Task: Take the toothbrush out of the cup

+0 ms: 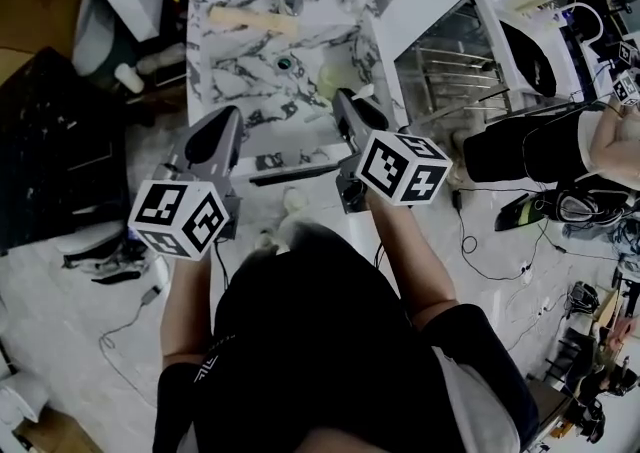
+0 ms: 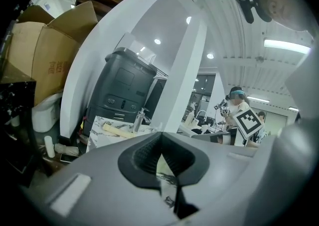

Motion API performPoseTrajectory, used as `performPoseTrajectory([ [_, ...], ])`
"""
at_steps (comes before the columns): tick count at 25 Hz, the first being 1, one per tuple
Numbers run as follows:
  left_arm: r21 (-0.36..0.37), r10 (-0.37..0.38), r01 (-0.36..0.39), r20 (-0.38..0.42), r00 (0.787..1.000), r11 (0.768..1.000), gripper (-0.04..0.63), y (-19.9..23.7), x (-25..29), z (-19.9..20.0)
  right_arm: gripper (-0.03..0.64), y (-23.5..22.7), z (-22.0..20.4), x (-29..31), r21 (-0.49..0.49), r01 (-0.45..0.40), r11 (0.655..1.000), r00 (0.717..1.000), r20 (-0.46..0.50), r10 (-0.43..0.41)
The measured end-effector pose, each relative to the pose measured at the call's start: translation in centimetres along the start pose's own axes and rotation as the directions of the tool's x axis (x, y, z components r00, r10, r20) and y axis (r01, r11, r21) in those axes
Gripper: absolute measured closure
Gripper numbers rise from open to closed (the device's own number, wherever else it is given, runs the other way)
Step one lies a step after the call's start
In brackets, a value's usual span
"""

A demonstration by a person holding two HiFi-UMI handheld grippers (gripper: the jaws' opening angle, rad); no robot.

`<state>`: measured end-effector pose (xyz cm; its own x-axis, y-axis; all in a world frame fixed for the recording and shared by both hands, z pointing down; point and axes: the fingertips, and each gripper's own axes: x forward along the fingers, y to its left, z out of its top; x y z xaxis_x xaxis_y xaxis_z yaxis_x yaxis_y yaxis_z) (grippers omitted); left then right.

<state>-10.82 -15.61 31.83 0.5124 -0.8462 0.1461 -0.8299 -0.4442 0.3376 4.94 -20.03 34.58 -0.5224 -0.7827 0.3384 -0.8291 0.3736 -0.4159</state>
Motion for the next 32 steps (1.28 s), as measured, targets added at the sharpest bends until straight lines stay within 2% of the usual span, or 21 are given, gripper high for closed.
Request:
performPoseTrajectory([
  [11, 0.003, 0.039, -0.039, -0.009, 0.999, 0.999, 0.578, 0.2, -1.6, -0.9, 0.584, 1.1, -0.7, -2.1, -0.016, -0.017, 1.0, 1.0, 0.021, 0.017],
  [32, 0.018, 0.049, -0.048, -0.031, 0.998, 0.999, 0.578, 0.0, -0.8, -1.4, 0.588, 1.1, 0.3, -1.7, -0.026, -0.059, 0.998, 0.998, 0.023, 0.059],
])
